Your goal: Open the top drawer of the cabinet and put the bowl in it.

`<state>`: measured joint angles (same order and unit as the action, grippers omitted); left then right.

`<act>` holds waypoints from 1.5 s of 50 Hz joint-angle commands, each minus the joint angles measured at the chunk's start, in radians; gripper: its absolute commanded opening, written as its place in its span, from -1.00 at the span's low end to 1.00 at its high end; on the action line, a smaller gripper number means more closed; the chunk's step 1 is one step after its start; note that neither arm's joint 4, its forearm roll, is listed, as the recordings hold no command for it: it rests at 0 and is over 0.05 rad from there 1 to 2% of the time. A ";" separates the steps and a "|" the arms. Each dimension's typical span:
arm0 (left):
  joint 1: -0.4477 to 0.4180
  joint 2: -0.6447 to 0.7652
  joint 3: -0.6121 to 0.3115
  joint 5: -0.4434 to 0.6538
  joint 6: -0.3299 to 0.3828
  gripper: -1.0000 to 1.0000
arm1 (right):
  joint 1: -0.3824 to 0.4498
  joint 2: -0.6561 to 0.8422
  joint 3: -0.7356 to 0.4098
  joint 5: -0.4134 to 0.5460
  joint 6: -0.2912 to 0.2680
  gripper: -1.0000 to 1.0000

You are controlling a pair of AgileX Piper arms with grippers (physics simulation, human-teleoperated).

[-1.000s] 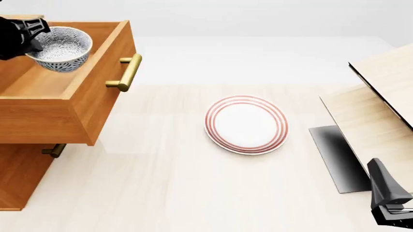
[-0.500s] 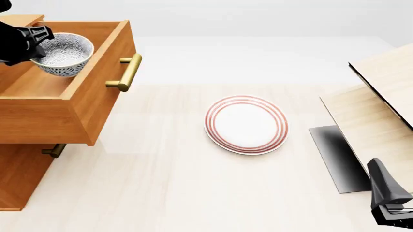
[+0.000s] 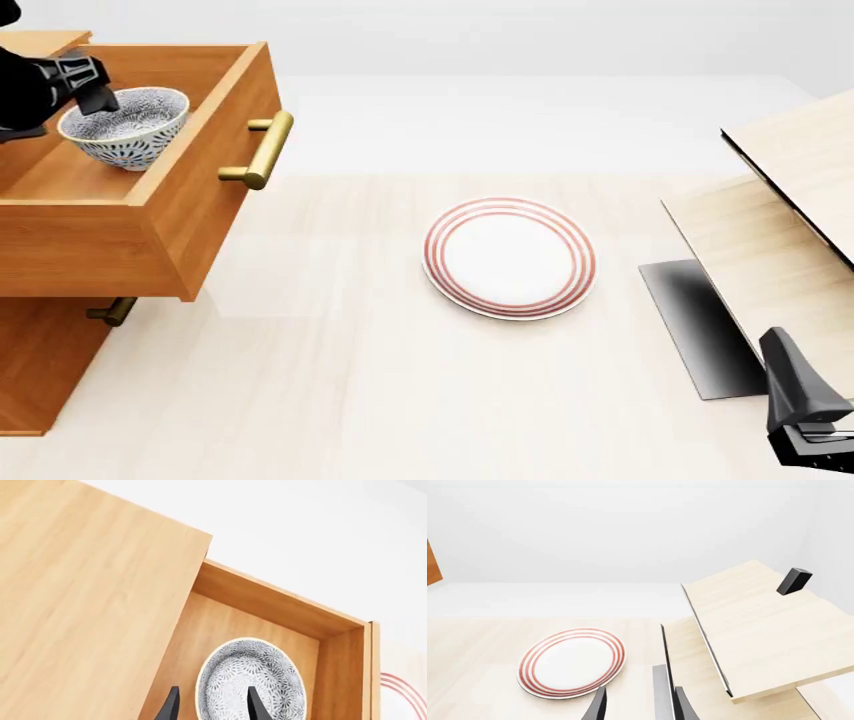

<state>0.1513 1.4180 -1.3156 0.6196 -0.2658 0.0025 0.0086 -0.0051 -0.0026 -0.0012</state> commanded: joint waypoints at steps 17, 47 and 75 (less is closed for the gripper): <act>0.016 -0.116 0.049 0.059 0.036 1.00 | 0.000 -0.001 0.001 0.000 0.000 1.00; -0.008 -0.315 0.073 0.166 0.057 1.00 | 0.000 -0.001 0.001 0.000 0.000 1.00; -0.020 -0.449 0.021 0.288 0.106 1.00 | 0.000 -0.001 0.001 0.000 0.000 1.00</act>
<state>0.1362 1.0071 -1.2771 0.8731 -0.1738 0.0025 0.0086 -0.0051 -0.0026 -0.0012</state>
